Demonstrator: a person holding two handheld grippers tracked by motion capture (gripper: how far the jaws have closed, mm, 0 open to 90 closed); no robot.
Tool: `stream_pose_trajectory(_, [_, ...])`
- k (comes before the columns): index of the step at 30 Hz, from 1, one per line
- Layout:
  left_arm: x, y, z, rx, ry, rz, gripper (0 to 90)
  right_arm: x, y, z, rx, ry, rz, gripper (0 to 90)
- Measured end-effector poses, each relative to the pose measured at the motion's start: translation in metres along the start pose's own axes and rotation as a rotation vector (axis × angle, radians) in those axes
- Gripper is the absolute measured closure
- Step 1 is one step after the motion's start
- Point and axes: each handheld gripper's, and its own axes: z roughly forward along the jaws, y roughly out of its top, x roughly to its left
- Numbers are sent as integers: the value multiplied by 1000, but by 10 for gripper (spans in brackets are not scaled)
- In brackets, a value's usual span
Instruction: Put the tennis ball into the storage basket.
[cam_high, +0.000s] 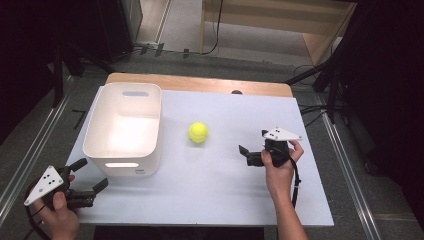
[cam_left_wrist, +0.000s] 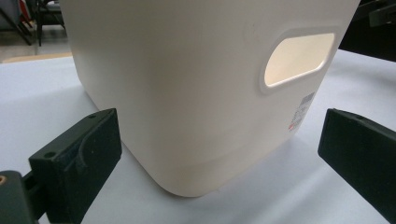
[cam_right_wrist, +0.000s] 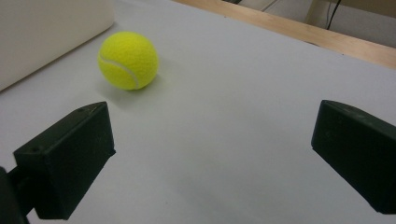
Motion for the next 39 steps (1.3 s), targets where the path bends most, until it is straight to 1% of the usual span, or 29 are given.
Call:
stream_pose_trajectory(5, [0,0,0,-3,-1,-1,0,1,12,8,8,11,-9,0])
stream_pose_trajectory(6, [0,0,0,-2,-3,0,0,1,14,10,8,9,-21,0])
stream_pose_trajectory(9, [0,0,0,-3,-3,0,0,2,21,14,10,27,-16,0])
stream_pose_trajectory(14, [0,0,0,-3,-1,-3,0,3,30,22,22,38,-32,0])
stream_pose_trajectory(17, [0,0,0,-3,-1,-3,0,4,34,27,32,40,-35,0])
stream_pose_trajectory(26, [0,0,0,-2,-4,0,0,8,45,41,66,67,-48,0])
stream_pose_trajectory(32, [0,0,0,-2,-4,0,0,12,53,49,96,85,-73,0])
stream_pose_trajectory(36, [0,0,0,-2,-4,0,0,15,57,55,115,112,-78,0])
stream_pose_trajectory(39, [0,0,0,-2,-4,0,0,17,60,59,127,121,-94,0])
